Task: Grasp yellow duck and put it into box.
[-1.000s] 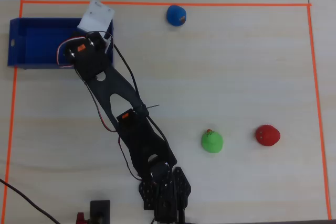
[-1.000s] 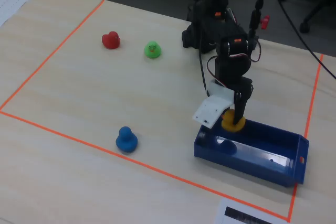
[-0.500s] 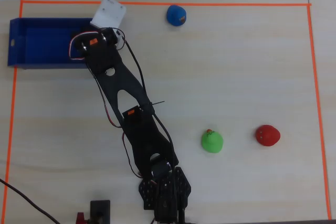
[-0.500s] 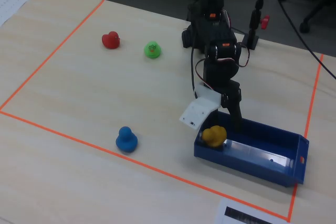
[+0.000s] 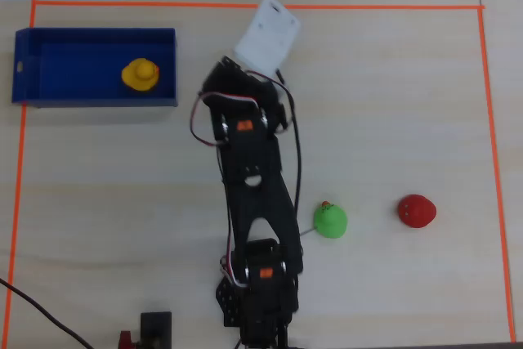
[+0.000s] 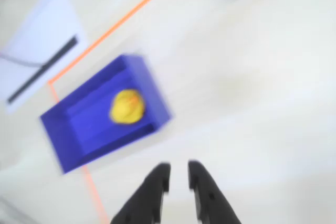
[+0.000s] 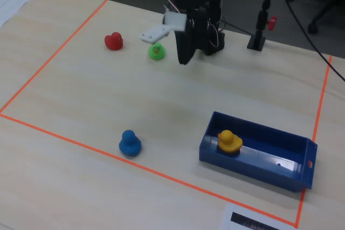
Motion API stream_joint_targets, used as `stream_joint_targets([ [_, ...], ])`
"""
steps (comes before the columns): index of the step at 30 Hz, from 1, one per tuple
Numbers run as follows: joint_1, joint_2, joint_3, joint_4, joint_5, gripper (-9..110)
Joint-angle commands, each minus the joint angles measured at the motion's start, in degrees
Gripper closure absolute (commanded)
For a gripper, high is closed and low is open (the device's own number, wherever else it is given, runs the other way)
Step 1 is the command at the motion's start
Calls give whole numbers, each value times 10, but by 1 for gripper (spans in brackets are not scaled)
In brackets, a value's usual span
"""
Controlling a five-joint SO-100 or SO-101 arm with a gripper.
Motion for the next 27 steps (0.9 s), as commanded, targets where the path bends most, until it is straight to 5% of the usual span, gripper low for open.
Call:
stream_joint_targets([
  [1,59,257,305,-38,-72,101],
  [14,85,695,863,-95,-171,101],
  [27,90,781,933,-18,-207,101],
])
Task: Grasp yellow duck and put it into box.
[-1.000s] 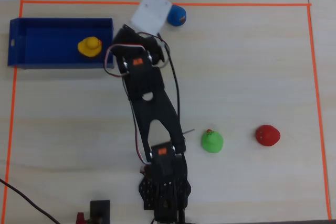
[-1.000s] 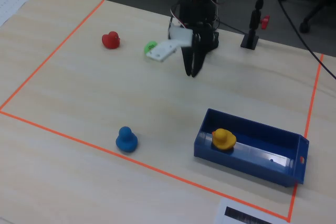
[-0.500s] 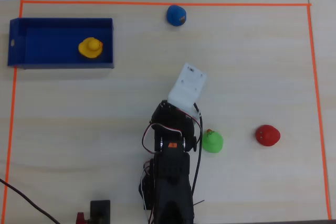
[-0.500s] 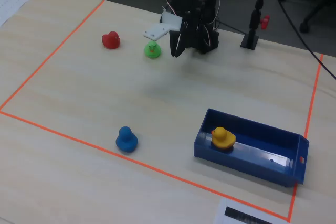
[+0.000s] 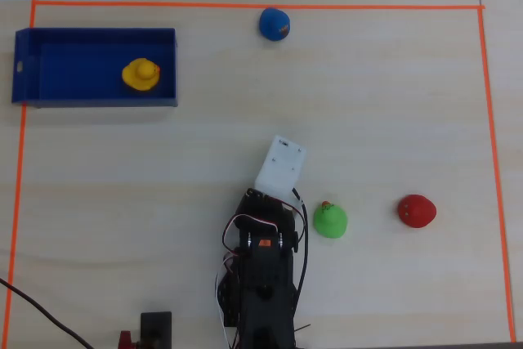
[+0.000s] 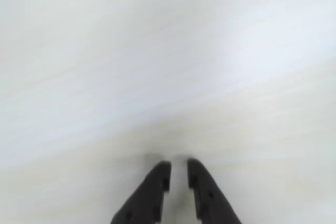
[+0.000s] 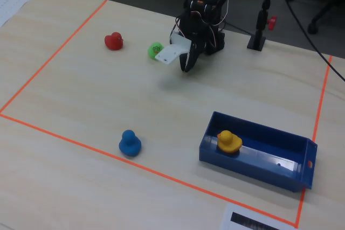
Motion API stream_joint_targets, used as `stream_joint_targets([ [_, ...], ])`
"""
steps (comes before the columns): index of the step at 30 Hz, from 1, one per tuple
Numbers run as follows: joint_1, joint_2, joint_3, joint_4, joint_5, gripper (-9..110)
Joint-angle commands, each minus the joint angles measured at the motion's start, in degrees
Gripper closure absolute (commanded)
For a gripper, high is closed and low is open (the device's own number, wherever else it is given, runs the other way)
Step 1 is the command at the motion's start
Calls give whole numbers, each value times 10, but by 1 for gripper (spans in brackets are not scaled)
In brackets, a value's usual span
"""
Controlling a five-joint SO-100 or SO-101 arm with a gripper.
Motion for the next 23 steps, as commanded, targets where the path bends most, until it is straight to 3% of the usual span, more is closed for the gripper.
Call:
stream_joint_targets([
  [1,4,-2,-5,18,-9,101],
  [23,8,-2,-5,18,-9,101],
])
